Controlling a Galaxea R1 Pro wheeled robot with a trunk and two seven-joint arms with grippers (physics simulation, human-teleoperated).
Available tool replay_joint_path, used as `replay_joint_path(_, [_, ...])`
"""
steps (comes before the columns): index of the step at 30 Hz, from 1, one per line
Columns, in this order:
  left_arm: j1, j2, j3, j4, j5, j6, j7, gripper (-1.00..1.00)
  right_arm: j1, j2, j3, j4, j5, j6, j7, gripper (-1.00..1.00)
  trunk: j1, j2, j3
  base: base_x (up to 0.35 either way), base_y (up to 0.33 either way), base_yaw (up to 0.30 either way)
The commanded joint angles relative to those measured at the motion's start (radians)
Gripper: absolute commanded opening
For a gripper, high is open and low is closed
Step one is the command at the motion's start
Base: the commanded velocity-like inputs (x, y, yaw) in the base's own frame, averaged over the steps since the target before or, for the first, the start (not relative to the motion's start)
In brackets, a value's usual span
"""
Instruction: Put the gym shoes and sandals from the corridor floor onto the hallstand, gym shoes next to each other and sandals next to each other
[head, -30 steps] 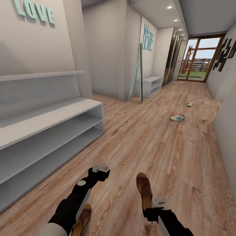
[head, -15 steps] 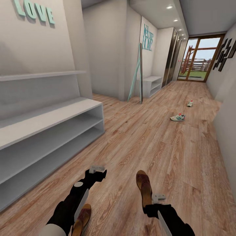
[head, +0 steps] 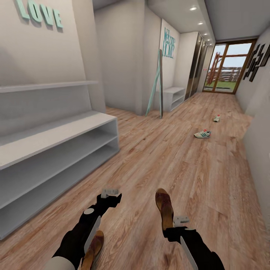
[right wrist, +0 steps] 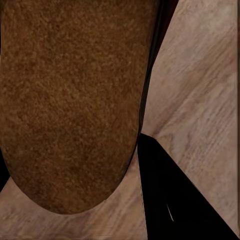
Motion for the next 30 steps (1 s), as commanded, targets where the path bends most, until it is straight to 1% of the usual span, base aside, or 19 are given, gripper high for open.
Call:
replay_joint_path(1, [0.000, 0.000, 0.001, -0.002, 0.005, 0.006, -0.002, 1.00, 0.000, 0.000, 0.000, -0.001, -0.003, 0.005, -0.002, -1.00, -0.001, 0.000, -0.001, -0.224, -0.135, 0.000])
replay_joint_path(7, [0.000, 0.001, 0.002, -0.002, 0.004, 0.006, -0.002, 1.00, 0.000, 0.000, 0.000, -0.002, -0.003, 0.005, -0.002, -1.00, -0.001, 0.000, -0.001, -0.093, -0.054, 0.000])
replay_joint_path(28, [0.000, 0.002, 0.002, -0.002, 0.003, 0.006, -0.002, 1.00, 0.000, 0.000, 0.001, -0.002, -0.003, 0.005, -0.001, -1.00, -0.001, 0.000, -0.001, -0.007, -0.003, 0.000])
replay_joint_path(29, [0.000, 0.002, 0.002, -0.002, 0.002, 0.006, -0.001, 1.00, 0.000, 0.000, 0.001, -0.002, -0.003, 0.005, -0.001, -1.00, -0.001, 0.000, -0.001, -0.109, 0.000, 0.000])
replay_joint_path(30, [0.000, 0.016, 0.002, -0.002, 0.001, 0.006, -0.001, 1.00, 0.000, 0.000, 0.000, -0.002, -0.003, 0.005, -0.001, -1.00, -0.001, 0.000, -0.001, -0.080, 0.000, 0.000])
